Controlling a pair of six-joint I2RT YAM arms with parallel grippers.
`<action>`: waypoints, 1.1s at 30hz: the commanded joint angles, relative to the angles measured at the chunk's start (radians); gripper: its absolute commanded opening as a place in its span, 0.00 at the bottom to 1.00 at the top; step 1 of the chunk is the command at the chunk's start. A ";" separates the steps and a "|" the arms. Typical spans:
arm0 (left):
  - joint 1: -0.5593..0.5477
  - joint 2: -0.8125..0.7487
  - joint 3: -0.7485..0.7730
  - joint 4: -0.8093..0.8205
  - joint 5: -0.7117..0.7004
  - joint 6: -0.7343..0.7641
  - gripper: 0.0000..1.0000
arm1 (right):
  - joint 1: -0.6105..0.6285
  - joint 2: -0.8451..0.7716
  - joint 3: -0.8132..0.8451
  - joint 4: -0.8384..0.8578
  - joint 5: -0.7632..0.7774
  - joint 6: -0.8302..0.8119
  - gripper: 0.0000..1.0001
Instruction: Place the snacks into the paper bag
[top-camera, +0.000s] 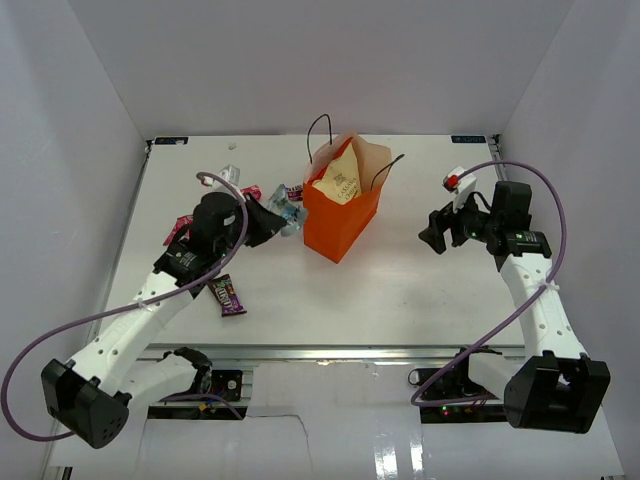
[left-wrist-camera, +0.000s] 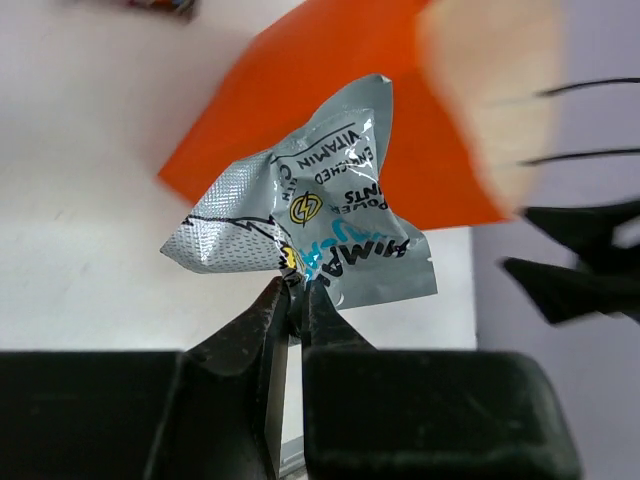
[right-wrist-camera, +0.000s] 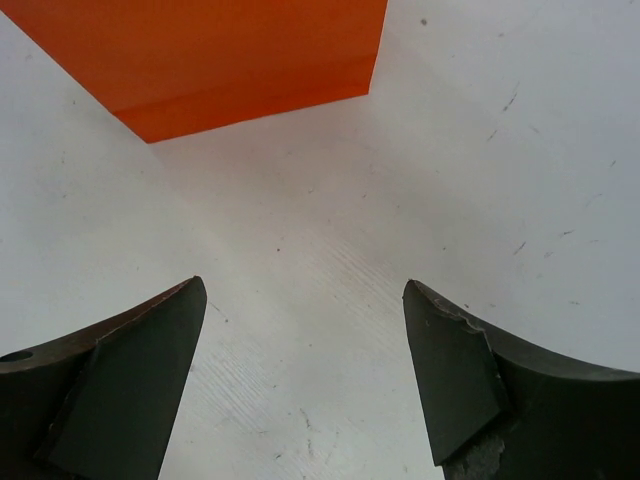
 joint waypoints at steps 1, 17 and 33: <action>-0.006 -0.028 0.161 0.176 0.168 0.226 0.00 | -0.009 -0.021 -0.042 0.022 -0.022 0.002 0.85; -0.086 0.556 0.740 0.107 0.208 0.387 0.09 | -0.012 -0.038 -0.171 0.019 -0.054 -0.027 0.85; -0.122 0.486 0.888 -0.100 -0.023 0.415 0.80 | -0.013 -0.030 -0.185 -0.037 -0.165 -0.099 0.86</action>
